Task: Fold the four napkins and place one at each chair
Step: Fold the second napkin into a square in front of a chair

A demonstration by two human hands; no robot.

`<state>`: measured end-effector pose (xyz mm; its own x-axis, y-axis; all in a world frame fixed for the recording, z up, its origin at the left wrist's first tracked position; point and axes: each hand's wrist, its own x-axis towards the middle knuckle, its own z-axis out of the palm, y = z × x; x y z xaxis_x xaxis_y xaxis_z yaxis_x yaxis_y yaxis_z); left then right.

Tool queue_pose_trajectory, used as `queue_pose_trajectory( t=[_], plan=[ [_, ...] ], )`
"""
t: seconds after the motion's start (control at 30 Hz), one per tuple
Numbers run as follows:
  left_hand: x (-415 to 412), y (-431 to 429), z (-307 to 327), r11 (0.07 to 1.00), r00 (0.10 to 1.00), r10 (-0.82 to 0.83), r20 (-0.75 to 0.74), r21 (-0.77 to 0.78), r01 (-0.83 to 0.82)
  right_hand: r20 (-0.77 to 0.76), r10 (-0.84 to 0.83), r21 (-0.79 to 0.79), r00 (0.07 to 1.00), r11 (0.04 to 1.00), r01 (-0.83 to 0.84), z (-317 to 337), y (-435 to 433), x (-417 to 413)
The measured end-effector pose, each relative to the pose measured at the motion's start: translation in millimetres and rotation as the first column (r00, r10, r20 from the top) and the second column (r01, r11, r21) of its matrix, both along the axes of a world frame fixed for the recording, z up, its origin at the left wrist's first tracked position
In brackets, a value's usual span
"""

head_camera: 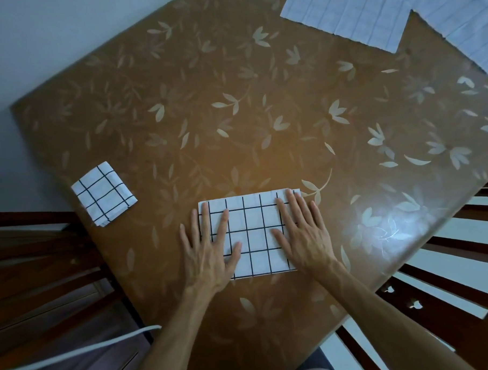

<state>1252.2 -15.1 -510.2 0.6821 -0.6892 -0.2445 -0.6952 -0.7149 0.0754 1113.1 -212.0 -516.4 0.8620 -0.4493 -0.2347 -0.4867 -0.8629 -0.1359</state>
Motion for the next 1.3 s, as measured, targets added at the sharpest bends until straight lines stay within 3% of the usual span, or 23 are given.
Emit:
queue_pose_trajectory(
  t=[0.27,0.4,0.53,0.67,0.73,0.8,0.87,0.97,1.0,1.07,1.13,1.2,1.3],
  plan=[
    [-6.7,-4.1,14.4,0.997,0.992,-0.083,0.094,0.012,0.082,-0.014,-0.035,-0.011,0.999,0.999,0.035,5.8,1.4,0.7],
    [-43.6,-17.8,22.2,0.901,0.937,-0.339,0.081,-0.257,0.349,-0.028,-0.032,-0.012,0.999,0.999,0.032,9.2,1.4,2.9],
    [-65.2,-26.5,20.7,0.853,0.877,-0.479,0.036,-0.215,0.475,-0.037,-0.026,-0.001,0.999,1.0,0.026,11.8,0.8,5.5],
    [-62.5,-25.1,16.2,0.831,0.846,-0.527,0.078,-0.162,0.533,-0.021,-0.04,0.084,0.999,0.996,0.042,19.6,-1.0,6.3],
    [-59.8,-26.4,19.8,0.841,0.866,-0.493,0.083,-0.21,0.498,0.058,-0.099,0.211,0.993,0.974,0.085,27.7,-5.7,6.3],
    [-57.3,-31.6,32.1,0.864,0.912,-0.406,0.056,-0.302,0.403,0.167,-0.24,0.395,0.956,0.905,0.158,41.4,-14.8,4.4],
    [-52.9,-37.2,50.7,0.882,0.955,-0.29,-0.064,-0.406,0.24,0.235,-0.455,0.598,0.859,0.765,0.241,59.1,-27.2,-1.3],
    [-41.1,-44.0,80.5,0.864,0.939,-0.118,-0.322,-0.5,-0.062,0.066,-0.744,0.866,0.665,0.374,0.332,87.5,-38.9,-11.8],
    [-36.9,-47.2,89.7,0.839,0.912,-0.088,-0.401,-0.524,-0.15,0.029,-0.75,0.891,0.661,0.319,0.323,94.9,-41.4,-15.2],
    [-27.1,-53.1,103.1,0.75,0.815,-0.053,-0.577,-0.562,-0.349,0.008,-0.683,0.902,0.73,0.32,0.289,109.3,-41.5,-19.4],
    [-16.4,-59.0,120.0,0.635,0.638,-0.033,-0.769,-0.509,-0.581,0.012,-0.632,0.928,0.775,0.296,0.227,112.4,-41.3,-19.0],
    [-4.0,-62.0,134.3,0.518,0.444,-0.041,-0.895,-0.399,-0.757,-0.005,-0.595,0.968,0.803,0.198,0.153,111.5,-40.7,-18.3],
    [9.7,-62.8,144.3,0.421,0.151,-0.054,-0.987,-0.16,-0.893,-0.077,-0.536,0.99,0.841,0.062,0.13,104.6,-41.5,-15.0]
  ],
)
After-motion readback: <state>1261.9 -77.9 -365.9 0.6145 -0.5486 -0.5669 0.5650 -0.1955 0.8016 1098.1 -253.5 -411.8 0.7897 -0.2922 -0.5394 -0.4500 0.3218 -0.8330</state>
